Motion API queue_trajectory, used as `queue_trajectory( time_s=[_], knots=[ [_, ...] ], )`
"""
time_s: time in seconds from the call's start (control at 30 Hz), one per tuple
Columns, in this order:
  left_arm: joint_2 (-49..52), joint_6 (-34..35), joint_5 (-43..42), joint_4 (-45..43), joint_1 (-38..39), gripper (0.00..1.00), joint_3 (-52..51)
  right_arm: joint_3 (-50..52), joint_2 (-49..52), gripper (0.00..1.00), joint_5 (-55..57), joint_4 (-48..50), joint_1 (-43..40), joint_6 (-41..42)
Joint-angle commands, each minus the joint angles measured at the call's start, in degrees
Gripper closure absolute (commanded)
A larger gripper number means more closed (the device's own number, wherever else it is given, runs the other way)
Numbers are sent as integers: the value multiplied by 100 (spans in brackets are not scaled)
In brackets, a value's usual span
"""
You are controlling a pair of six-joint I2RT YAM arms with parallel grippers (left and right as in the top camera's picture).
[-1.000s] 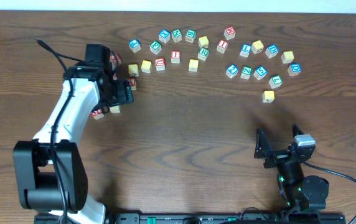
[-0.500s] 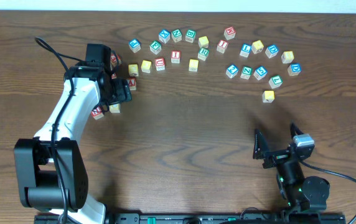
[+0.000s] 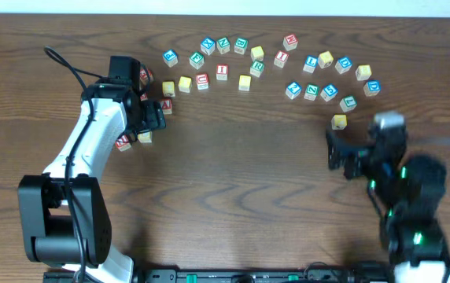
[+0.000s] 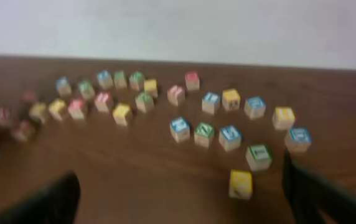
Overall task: Spell out CORL
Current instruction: 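Reach the left gripper over the yellow C block near the left blocks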
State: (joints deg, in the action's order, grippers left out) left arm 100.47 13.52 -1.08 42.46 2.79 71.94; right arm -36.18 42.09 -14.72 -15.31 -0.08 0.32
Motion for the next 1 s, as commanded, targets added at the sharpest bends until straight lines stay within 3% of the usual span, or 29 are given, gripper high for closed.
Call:
queue_trajectory(
  time_s=[0.0,0.23,0.33,0.67,0.97],
  knots=[
    [-142,-15,72,166,-9,14,151,-1364,1196,1,-199,-706,-37,-354],
    [-708,-103,70,439,7,14,334,-4371,3373,1,-214,-3176,-74,-516],
    [-688,-190,72,459,20,14,326,-5086,3891,1,-216,-3578,-74,-511],
    [37,-232,26,-85,20,39,133,-5261,4258,1,-745,-3550,-26,-514],
    [424,-199,28,-385,20,42,133,-5261,4258,1,-728,-3639,-26,-514]
  ],
)
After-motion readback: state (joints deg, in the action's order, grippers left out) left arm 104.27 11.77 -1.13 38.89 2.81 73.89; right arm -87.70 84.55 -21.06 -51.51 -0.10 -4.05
